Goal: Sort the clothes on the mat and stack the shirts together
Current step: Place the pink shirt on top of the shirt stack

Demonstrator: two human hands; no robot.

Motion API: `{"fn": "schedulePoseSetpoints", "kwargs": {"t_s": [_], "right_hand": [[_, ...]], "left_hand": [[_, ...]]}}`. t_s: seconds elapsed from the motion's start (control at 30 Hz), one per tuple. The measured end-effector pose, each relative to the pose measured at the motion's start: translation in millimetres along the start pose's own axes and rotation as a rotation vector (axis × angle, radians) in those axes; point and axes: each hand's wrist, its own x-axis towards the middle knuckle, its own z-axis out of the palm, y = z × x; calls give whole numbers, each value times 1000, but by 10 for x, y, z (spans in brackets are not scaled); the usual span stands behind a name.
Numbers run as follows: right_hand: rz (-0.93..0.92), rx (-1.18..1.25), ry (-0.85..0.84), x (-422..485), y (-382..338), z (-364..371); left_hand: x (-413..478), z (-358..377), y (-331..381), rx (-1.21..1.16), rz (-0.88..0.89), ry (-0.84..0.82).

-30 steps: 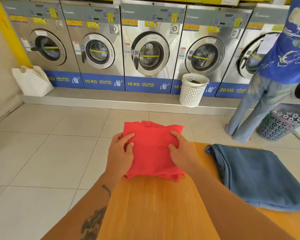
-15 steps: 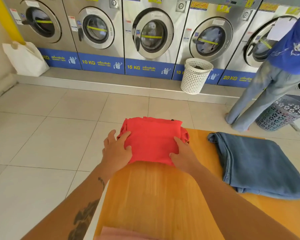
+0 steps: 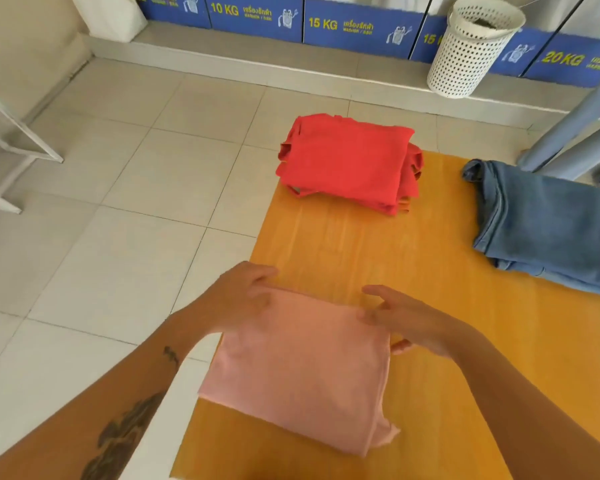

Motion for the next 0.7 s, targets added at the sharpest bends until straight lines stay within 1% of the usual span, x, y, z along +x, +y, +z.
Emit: {"fn": "schedulePoseSetpoints", "kwargs": {"t_s": [0.07,0.17,0.27,0.37,0.47,0.53,0.6,0.63,0.67,0.7], "right_hand": [[-11,41,0,13,102,146],[-88,24,102,101,246,343],[-137,54,186,158,294,419],[-146,110,249,146,292,298],[-182,85,374,99,261,36],[-227,41,490,83,199,-170],[-264,-59,633,92,159,-376],[-254,-124,700,116,165,-467],[-211,-170,737,142,191,-535],[-144,-170,731,163,233,-568]], "left_hand": [[-29,44,18,37,4,19],[5,137,50,52,6,15],[31,194,103,-86,-51,56],[73,234,200,-207,-82,101],[148,295,392,-329,-65,170],[227,323,568,-386,-18,240],[323,336,722,-335,59,265],[373,351,771,-243,78,243],[406,372,794,-139,57,207],[414,398,795,-55,1,171]]}}
